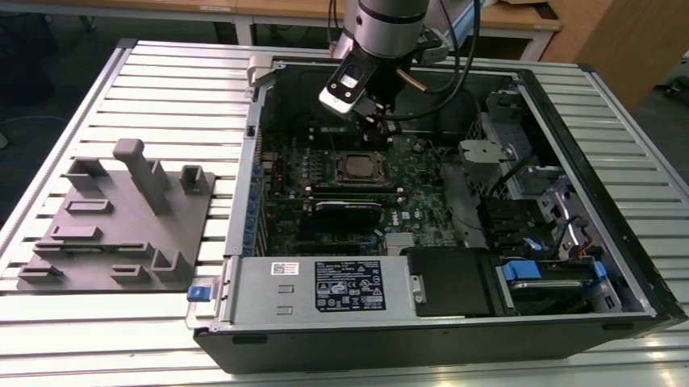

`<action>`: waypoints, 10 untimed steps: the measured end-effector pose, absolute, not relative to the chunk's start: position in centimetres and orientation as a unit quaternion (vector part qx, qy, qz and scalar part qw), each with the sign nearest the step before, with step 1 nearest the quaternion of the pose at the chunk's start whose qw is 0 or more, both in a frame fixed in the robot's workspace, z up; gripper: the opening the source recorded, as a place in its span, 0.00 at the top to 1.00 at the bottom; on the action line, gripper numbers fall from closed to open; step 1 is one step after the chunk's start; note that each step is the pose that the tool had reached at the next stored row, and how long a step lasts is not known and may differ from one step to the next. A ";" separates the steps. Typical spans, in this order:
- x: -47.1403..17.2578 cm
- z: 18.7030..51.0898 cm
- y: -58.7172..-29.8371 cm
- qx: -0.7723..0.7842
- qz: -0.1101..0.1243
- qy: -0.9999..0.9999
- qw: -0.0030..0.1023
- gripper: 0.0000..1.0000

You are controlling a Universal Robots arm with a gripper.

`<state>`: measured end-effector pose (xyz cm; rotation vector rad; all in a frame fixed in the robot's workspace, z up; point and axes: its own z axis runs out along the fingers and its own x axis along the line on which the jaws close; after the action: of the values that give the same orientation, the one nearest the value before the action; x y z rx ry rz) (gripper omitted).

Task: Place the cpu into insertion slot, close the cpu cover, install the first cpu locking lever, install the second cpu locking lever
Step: 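Install the first cpu locking lever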

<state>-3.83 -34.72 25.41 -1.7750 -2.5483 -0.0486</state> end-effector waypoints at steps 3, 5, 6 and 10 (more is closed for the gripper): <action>-3.8 25.4 -34.7 -0.562 -0.015 -0.827 0.018 0.89; -3.8 25.3 -34.7 -0.555 -0.015 -0.831 0.018 0.89; -3.8 25.3 -34.7 -0.553 -0.015 -0.833 0.018 0.89; -3.8 25.3 -34.7 -0.546 -0.015 -0.837 0.018 0.89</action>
<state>-3.83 -34.72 25.29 -1.6955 -2.6008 -0.0469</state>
